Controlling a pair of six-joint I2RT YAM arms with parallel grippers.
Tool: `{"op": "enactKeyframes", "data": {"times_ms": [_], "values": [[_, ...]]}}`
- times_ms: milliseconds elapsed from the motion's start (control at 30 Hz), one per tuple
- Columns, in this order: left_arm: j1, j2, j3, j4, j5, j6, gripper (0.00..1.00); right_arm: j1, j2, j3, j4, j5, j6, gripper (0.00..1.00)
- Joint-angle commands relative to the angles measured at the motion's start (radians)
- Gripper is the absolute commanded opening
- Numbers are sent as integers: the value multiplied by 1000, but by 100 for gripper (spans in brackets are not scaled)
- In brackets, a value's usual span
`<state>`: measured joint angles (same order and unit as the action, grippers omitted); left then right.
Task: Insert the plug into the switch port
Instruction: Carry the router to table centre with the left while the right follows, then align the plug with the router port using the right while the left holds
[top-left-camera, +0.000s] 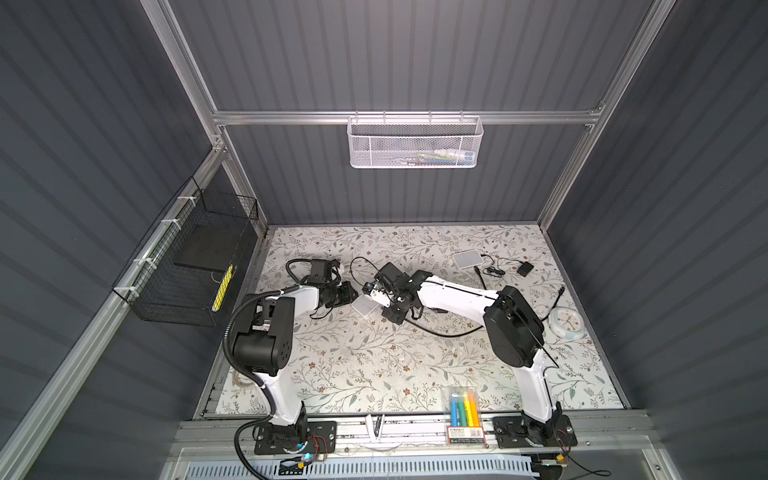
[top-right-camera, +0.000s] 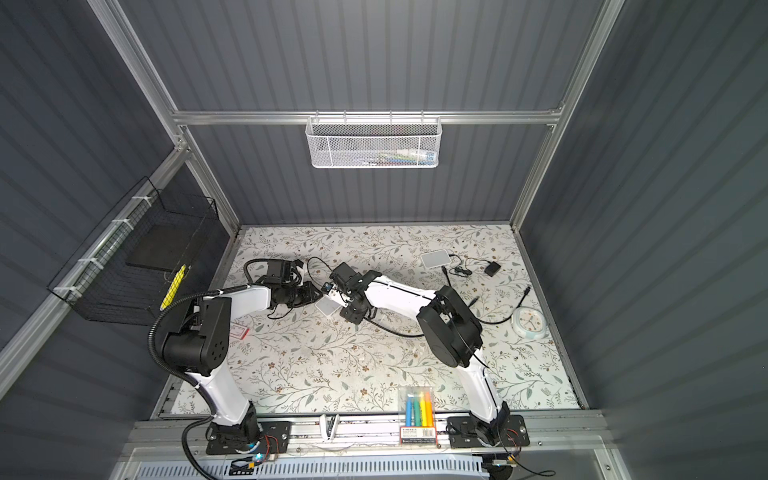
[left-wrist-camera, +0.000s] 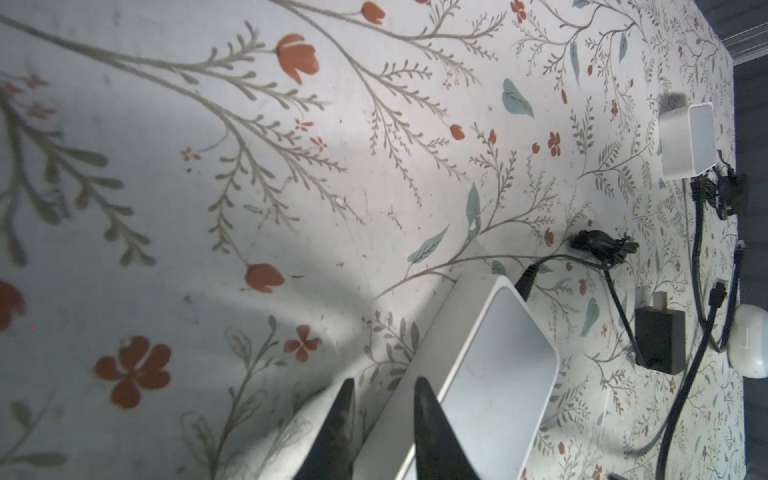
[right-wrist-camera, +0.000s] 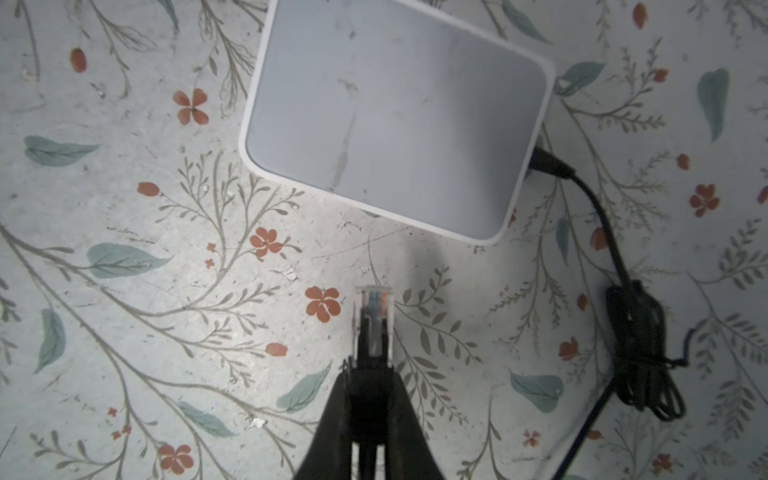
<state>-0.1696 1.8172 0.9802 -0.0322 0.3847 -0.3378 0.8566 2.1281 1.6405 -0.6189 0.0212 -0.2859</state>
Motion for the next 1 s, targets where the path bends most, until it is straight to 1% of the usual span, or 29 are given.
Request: {"op": "enactKeyframes", "data": {"times_ms": [0,267,633,700,800,967], "values": [[-5,18,-7,32,41,-21,25,2,27,30,-27,-12,31,0],[-7,19,-33,53,63,-37,25,2,45,29,-14,-7,51,0],[-8,20,-29,48,77,-38,25,2,89,59,-7,6,69,0],[-9,19,-29,45,77,-35,25,2,93,56,-7,-4,71,7],[-9,20,-29,43,77,-35,25,0,94,41,0,-18,74,13],[-9,19,-28,38,80,-36,24,-2,93,20,7,-50,85,19]]}}
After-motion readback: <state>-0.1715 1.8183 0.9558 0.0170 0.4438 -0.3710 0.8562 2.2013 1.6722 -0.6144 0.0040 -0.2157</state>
